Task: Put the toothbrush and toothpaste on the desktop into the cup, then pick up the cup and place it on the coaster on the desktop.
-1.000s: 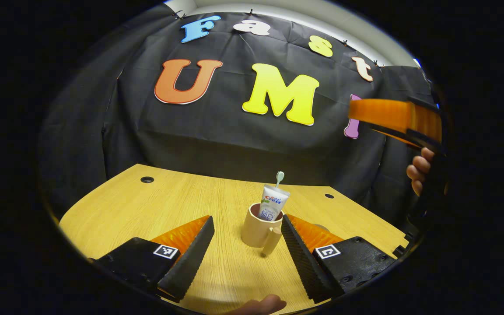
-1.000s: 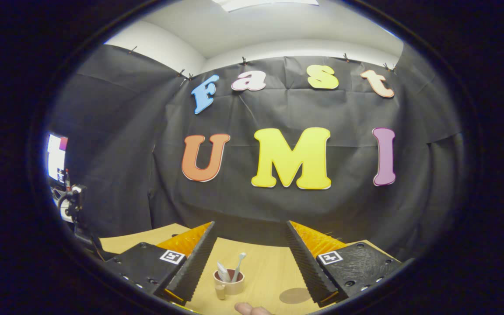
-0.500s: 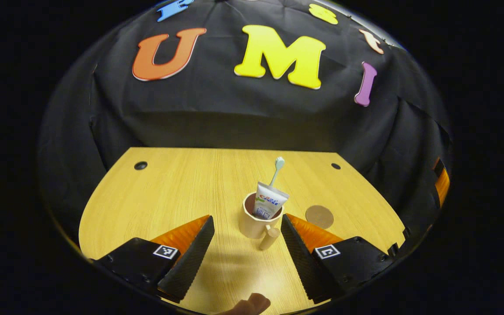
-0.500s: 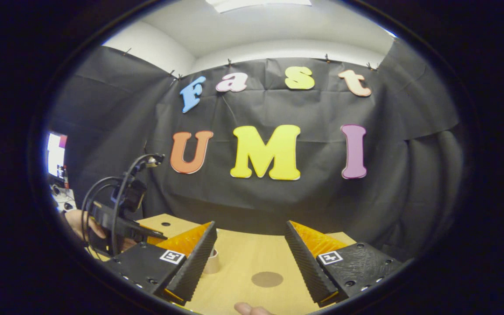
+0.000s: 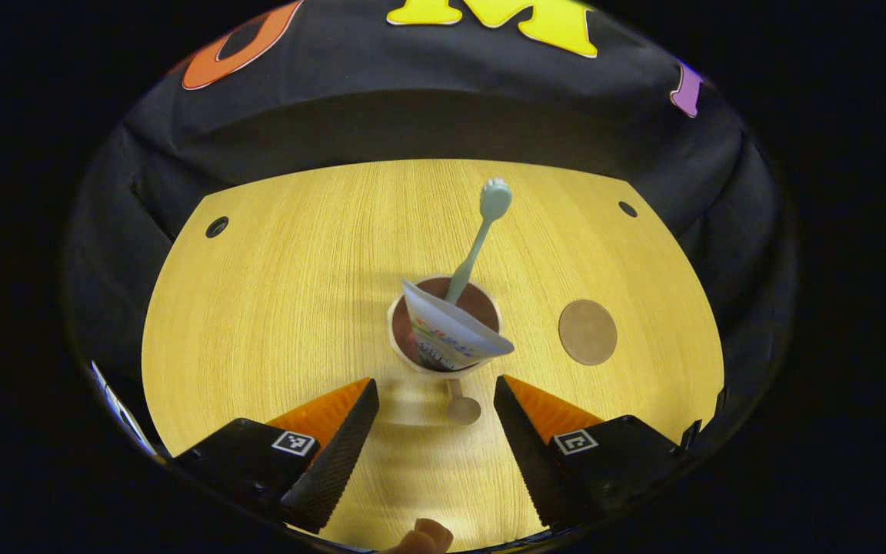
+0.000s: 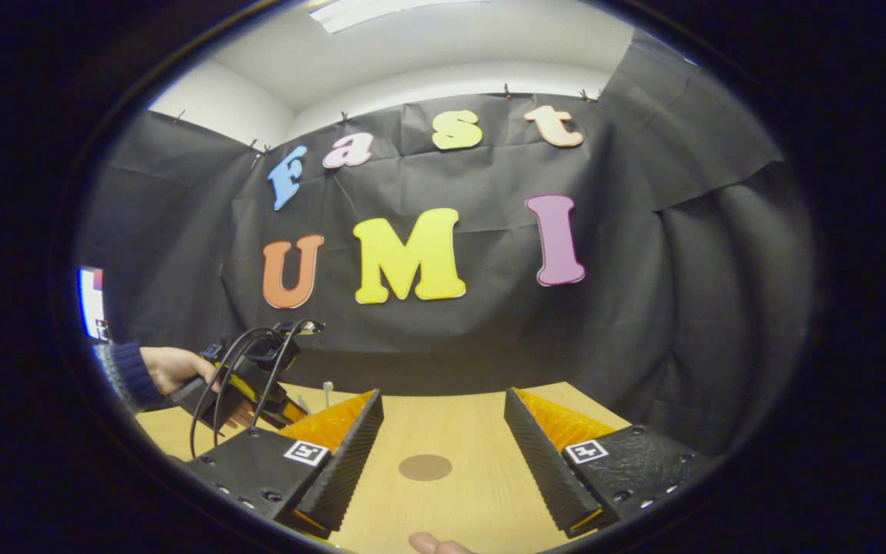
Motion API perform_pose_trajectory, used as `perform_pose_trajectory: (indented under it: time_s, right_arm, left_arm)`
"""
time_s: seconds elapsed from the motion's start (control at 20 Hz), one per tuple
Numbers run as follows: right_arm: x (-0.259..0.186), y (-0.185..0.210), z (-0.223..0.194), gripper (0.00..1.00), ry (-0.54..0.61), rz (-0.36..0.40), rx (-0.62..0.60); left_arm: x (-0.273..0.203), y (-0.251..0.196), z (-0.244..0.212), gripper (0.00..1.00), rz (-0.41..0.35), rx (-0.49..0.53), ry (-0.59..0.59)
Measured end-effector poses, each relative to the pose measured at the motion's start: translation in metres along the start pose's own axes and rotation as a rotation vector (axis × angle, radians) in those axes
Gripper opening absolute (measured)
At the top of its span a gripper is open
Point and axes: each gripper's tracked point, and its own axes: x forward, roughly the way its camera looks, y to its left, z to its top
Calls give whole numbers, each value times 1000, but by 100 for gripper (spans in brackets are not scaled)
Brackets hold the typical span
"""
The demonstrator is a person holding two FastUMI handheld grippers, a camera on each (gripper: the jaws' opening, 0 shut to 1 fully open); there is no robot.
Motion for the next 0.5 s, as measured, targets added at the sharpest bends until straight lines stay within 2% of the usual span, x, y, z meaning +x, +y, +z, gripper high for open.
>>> perform_pose_trajectory:
  time_s: [0.1, 0.25, 0.35, 0.4, 0.5]
  right_arm:
    - [-1, -10, 4, 95, -12, -4, -17]
    - [3, -22, -2, 95, 3, -28, -45]
    - [2, -13, -11, 92, 26, 11, -54]
    - [5, -14, -12, 95, 35, 15, -54]
    - [6, -11, -16, 95, 47, 37, -53]
  left_arm:
    - [5, -4, -4, 92, 19, 2, 76]
    - [10, -10, -5, 92, 33, -11, 150]
    - [11, -16, -5, 90, 29, -28, 185]
    - [10, -18, -5, 88, 33, -34, 206]
    - [0, -18, 11, 80, 58, -4, 192]
